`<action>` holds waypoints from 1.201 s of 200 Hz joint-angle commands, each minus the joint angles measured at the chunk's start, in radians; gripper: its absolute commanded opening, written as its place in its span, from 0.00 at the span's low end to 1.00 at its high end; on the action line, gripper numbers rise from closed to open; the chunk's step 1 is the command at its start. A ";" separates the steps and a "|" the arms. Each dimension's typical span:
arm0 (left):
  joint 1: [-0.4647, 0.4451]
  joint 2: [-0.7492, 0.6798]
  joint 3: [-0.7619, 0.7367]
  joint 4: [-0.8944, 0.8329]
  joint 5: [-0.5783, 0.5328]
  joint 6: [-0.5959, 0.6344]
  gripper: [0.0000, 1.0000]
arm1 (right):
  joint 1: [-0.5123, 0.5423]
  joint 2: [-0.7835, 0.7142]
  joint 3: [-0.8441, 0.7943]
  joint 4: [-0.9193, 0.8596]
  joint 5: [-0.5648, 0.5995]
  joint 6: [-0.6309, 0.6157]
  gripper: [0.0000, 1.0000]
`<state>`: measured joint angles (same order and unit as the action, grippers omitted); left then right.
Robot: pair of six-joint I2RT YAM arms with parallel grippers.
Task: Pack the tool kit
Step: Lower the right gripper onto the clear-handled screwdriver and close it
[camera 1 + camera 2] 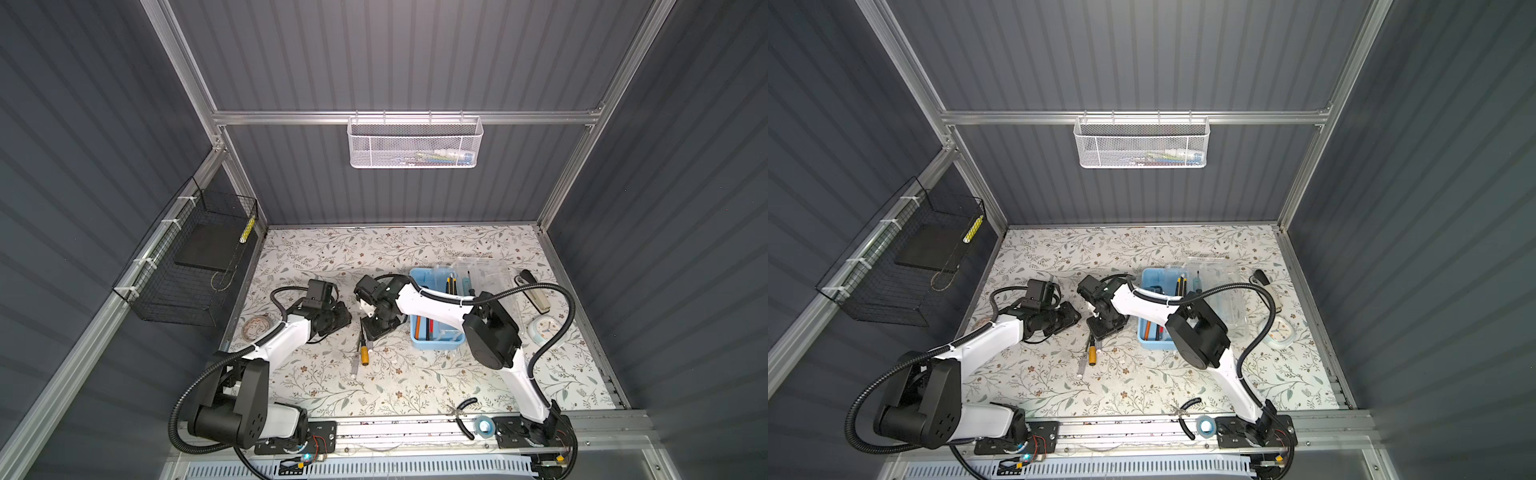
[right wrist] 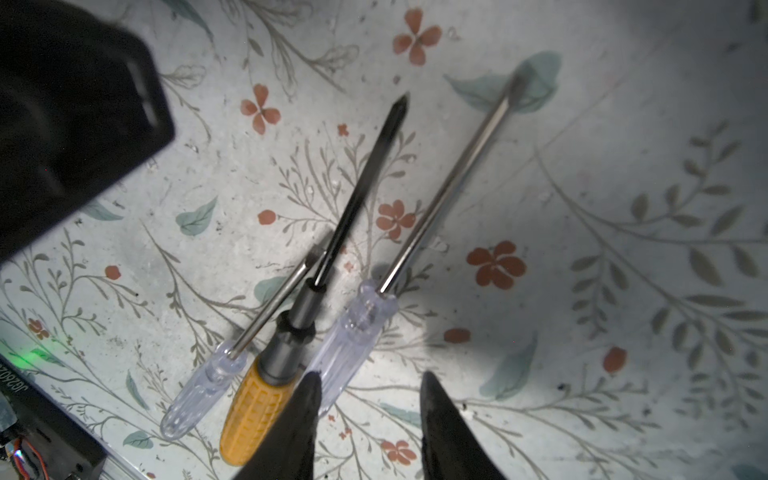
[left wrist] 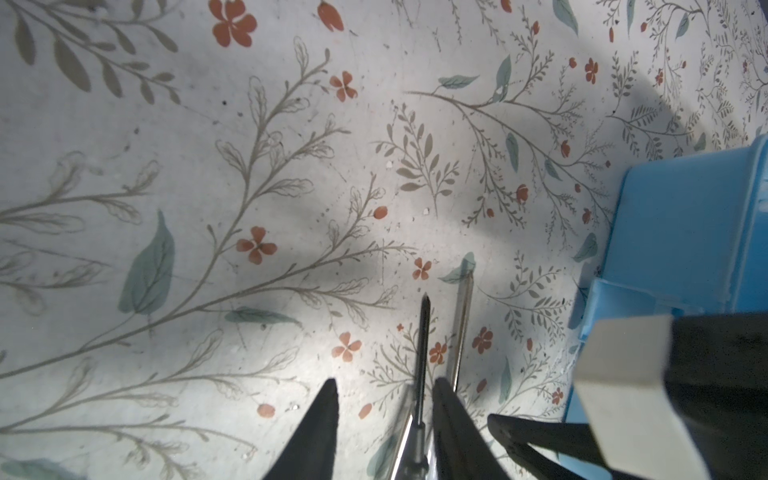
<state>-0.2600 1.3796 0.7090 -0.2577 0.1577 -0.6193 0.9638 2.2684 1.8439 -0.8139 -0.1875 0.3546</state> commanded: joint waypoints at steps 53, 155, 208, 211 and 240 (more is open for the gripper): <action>0.005 0.013 -0.002 -0.007 -0.005 0.032 0.39 | 0.012 0.069 0.071 -0.055 -0.005 -0.020 0.40; 0.005 0.039 -0.001 0.006 -0.009 0.035 0.39 | 0.022 0.111 0.065 -0.123 0.123 -0.009 0.32; 0.005 0.039 -0.004 0.011 -0.014 0.033 0.39 | 0.025 0.100 0.017 -0.110 0.136 0.001 0.25; 0.005 0.039 -0.004 0.012 -0.015 0.033 0.39 | 0.025 0.100 0.014 -0.109 0.136 0.002 0.24; 0.005 0.039 -0.003 0.014 -0.015 0.030 0.39 | 0.026 0.088 -0.004 -0.102 0.140 0.004 0.17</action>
<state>-0.2600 1.4139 0.7090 -0.2459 0.1497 -0.6079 0.9844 2.3287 1.8931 -0.8555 -0.0711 0.3550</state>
